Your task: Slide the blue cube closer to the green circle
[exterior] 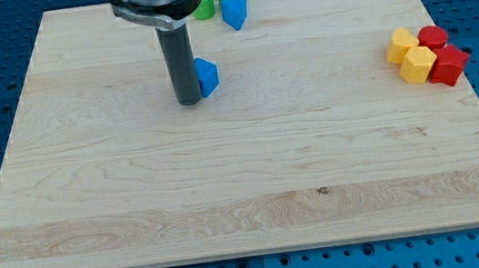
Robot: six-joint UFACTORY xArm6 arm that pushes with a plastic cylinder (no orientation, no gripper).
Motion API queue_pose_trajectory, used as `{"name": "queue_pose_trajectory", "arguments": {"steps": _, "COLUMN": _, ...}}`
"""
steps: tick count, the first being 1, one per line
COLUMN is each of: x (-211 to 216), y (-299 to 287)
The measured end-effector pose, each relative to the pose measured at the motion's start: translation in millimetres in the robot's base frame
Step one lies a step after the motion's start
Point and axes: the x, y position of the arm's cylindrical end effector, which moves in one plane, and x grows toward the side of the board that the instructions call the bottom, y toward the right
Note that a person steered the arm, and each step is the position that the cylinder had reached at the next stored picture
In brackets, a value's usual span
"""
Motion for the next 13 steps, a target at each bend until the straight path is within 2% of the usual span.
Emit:
{"name": "queue_pose_trajectory", "arguments": {"steps": 1, "x": -17, "y": 11}}
{"name": "queue_pose_trajectory", "arguments": {"steps": 3, "x": -23, "y": 53}}
{"name": "queue_pose_trajectory", "arguments": {"steps": 5, "x": -69, "y": 53}}
{"name": "queue_pose_trajectory", "arguments": {"steps": 6, "x": -78, "y": 49}}
{"name": "queue_pose_trajectory", "arguments": {"steps": 8, "x": -78, "y": -12}}
{"name": "queue_pose_trajectory", "arguments": {"steps": 9, "x": -89, "y": -17}}
{"name": "queue_pose_trajectory", "arguments": {"steps": 13, "x": -108, "y": 15}}
